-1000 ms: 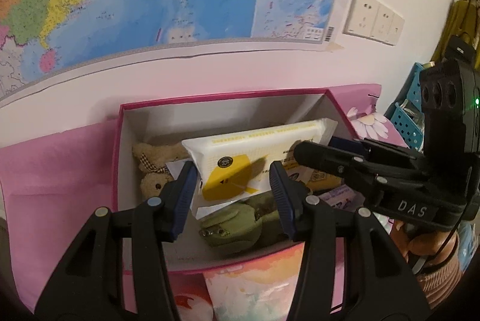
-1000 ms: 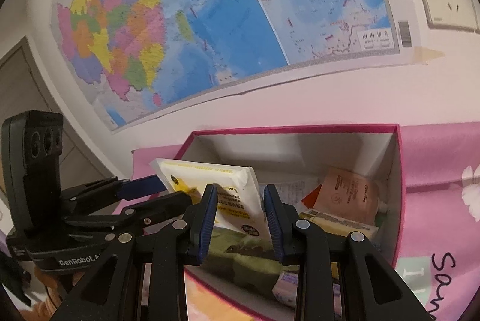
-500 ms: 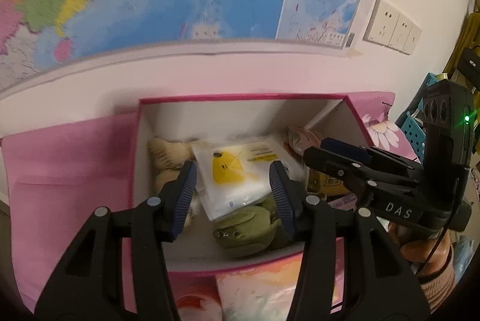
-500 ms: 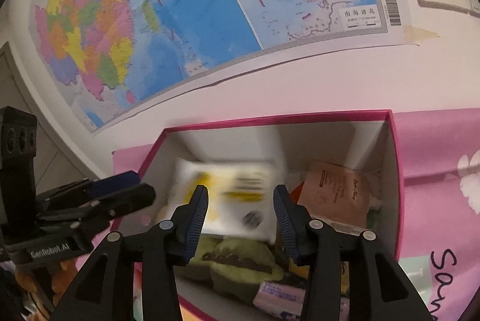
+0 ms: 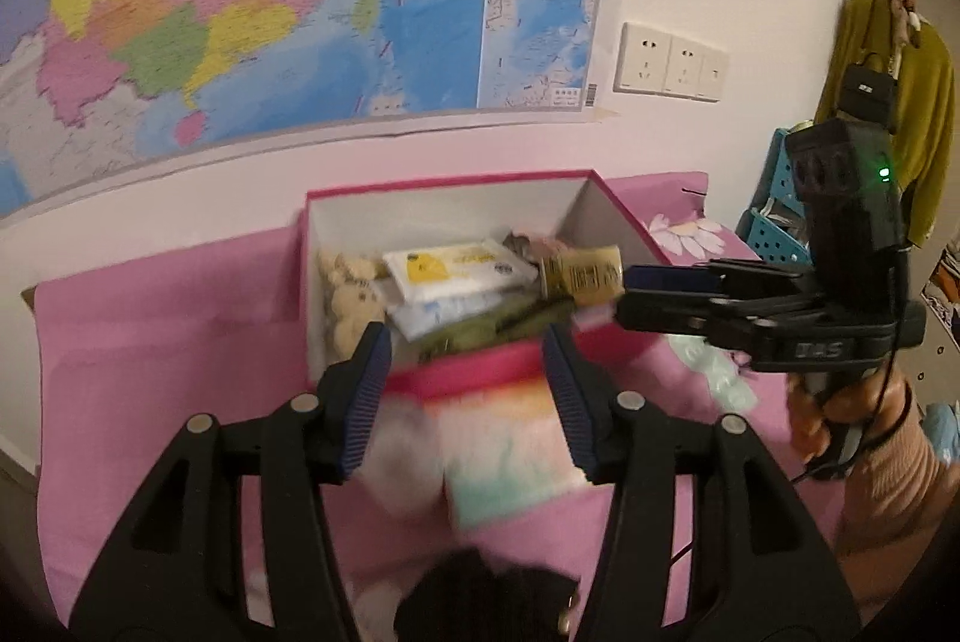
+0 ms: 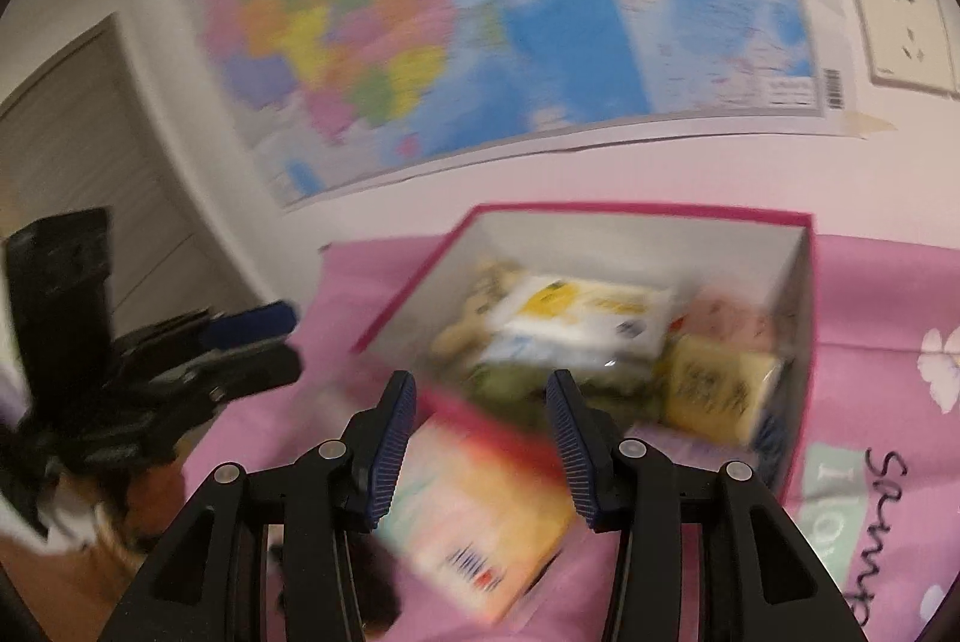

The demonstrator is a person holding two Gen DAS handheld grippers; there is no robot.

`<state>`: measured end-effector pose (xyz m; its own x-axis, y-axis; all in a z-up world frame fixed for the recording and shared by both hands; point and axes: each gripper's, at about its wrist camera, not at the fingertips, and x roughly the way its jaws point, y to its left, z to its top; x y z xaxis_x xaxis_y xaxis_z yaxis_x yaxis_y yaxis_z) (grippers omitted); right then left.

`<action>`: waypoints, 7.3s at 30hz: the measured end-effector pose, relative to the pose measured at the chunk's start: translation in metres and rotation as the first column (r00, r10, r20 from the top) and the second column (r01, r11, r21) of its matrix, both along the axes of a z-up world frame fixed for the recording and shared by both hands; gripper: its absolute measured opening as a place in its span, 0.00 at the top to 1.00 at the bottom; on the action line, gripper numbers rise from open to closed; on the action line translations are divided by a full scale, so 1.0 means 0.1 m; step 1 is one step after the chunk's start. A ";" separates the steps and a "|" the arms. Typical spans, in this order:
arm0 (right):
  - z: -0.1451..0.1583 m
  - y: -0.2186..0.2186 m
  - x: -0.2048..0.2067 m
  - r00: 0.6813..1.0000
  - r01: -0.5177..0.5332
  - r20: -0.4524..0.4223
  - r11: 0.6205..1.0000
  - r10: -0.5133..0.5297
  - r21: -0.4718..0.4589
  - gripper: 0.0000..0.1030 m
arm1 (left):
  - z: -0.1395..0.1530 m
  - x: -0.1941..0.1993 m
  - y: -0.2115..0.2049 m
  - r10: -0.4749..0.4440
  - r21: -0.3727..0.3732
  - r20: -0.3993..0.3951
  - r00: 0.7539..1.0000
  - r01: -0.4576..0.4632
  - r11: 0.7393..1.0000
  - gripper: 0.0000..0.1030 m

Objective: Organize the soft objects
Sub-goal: 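Move the right gripper to the black plush on the tablecloth, then grasp the black plush with the right gripper and lift it, then carry the black plush over the pink box with the right gripper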

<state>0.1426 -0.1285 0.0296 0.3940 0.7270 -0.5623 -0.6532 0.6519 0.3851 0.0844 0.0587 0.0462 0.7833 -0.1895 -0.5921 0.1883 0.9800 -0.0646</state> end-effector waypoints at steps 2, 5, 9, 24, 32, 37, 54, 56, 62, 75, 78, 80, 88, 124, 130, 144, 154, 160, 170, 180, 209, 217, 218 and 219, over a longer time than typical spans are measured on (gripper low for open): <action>-0.02 0.02 -0.17 0.999 -0.046 -0.006 0.999 0.046 0.002 0.55 | -0.13 -0.14 0.06 0.014 0.006 -0.028 1.000 -0.014 1.000 0.45; -0.14 0.11 -0.39 0.994 -0.104 -0.036 0.995 0.104 -0.010 0.55 | -0.34 -0.28 0.14 0.037 -0.006 -0.091 0.995 -0.038 0.999 0.45; -0.41 0.25 -0.60 0.985 -0.150 -0.093 0.988 0.145 -0.048 0.55 | -0.58 -0.41 0.19 0.058 -0.001 -0.156 0.986 -0.059 0.998 0.45; -1.03 0.63 -0.68 0.951 -0.158 -0.274 0.987 0.142 -0.035 0.49 | -1.00 -0.66 0.19 0.086 0.006 -0.262 0.961 -0.088 0.996 0.45; -1.08 0.75 -0.73 0.960 -0.155 -0.250 0.984 0.129 -0.090 0.60 | -1.10 -0.66 0.22 0.074 -0.024 -0.292 0.953 -0.085 0.996 0.45; -1.07 0.65 -0.74 0.963 -0.150 -0.236 0.985 0.127 -0.084 0.82 | -1.13 -0.67 0.26 0.060 -0.048 -0.304 0.951 -0.078 0.996 0.45; -1.00 0.25 -0.75 0.974 -0.053 -0.225 0.995 0.034 -0.080 0.80 | -1.26 -0.65 0.09 -0.059 -0.106 -0.363 0.930 0.021 0.994 0.42; -0.98 0.30 -0.76 0.974 -0.068 -0.220 0.995 0.051 -0.071 0.60 | -1.28 -0.63 0.05 -0.069 -0.105 -0.371 0.926 0.032 0.994 0.42; -1.09 0.58 -0.77 0.969 -0.133 -0.223 0.987 0.111 -0.088 0.52 | -1.28 -0.69 0.01 -0.072 -0.106 -0.363 0.929 0.036 0.994 0.49; -0.92 0.38 -0.85 0.975 -0.135 -0.186 0.989 0.124 -0.051 0.90 | -1.15 -0.71 -0.17 -0.119 -0.124 -0.335 0.935 0.082 0.989 0.76; -0.82 0.30 -0.87 0.981 -0.117 -0.162 0.992 0.108 -0.041 0.90 | -1.07 -0.70 -0.22 -0.139 -0.136 -0.318 0.938 0.100 0.986 0.76; -0.78 0.24 -0.89 0.984 -0.103 -0.151 0.994 0.096 -0.036 0.90 | -1.04 -0.69 -0.25 -0.150 -0.141 -0.311 0.938 0.111 0.984 0.76; -0.65 0.06 -0.87 0.991 -0.057 -0.123 0.998 0.053 -0.023 0.90 | -0.96 -0.62 -0.41 -0.183 -0.167 -0.300 0.936 0.138 0.976 0.76; -0.09 -0.22 -0.77 1.000 0.014 0.026 0.999 -0.015 0.045 0.90 | -0.35 -0.44 -0.68 -0.211 -0.085 -0.141 0.967 0.201 0.976 0.76; -0.02 -0.23 -0.72 0.999 0.022 0.049 0.998 -0.024 0.051 0.90 | -0.27 -0.38 -0.70 -0.211 -0.073 -0.117 0.970 0.204 0.976 0.76; 0.07 -0.26 -0.54 0.996 0.042 0.073 0.997 -0.046 0.065 0.90 | -0.15 -0.18 -0.73 -0.208 -0.065 -0.095 0.973 0.202 0.977 0.76; 0.11 -0.26 -0.43 0.995 0.053 0.083 0.996 -0.060 0.075 0.90 | -0.09 -0.06 -0.74 -0.204 -0.056 -0.085 0.975 0.199 0.978 0.76; 0.15 -0.26 -0.35 0.994 0.058 0.090 0.995 -0.065 0.077 0.90 | -0.06 0.00 -0.74 -0.200 -0.051 -0.076 0.977 0.196 0.979 0.76; 0.23 -0.26 -0.25 0.991 0.069 0.105 0.995 -0.077 0.078 0.90 | 0.01 0.11 -0.75 -0.191 -0.037 -0.058 0.980 0.189 0.981 0.76; 0.30 -0.22 -0.09 0.990 0.073 0.114 0.993 -0.083 0.088 0.90 | 0.11 0.26 -0.71 -0.167 -0.029 -0.043 0.985 0.166 0.986 0.76; 0.44 -0.18 0.25 0.983 0.103 0.144 0.991 -0.115 0.089 0.90 | 0.25 0.66 -0.70 -0.137 -0.023 -0.031 0.990 0.136 0.990 0.76; 0.42 -0.15 0.39 0.983 0.114 0.138 0.991 -0.124 0.076 0.90 | 0.21 0.84 -0.66 -0.117 -0.033 -0.054 0.992 0.115 0.993 0.76; 0.41 -0.15 0.41 0.983 0.117 0.135 0.990 -0.127 0.074 0.90 | 0.20 0.86 -0.66 -0.114 -0.036 -0.059 0.992 0.112 0.993 0.76; 0.40 -0.15 0.43 0.983 0.119 0.132 0.990 -0.128 0.073 0.90 | 0.19 0.88 -0.66 -0.112 -0.036 -0.062 0.992 0.110 0.993 0.76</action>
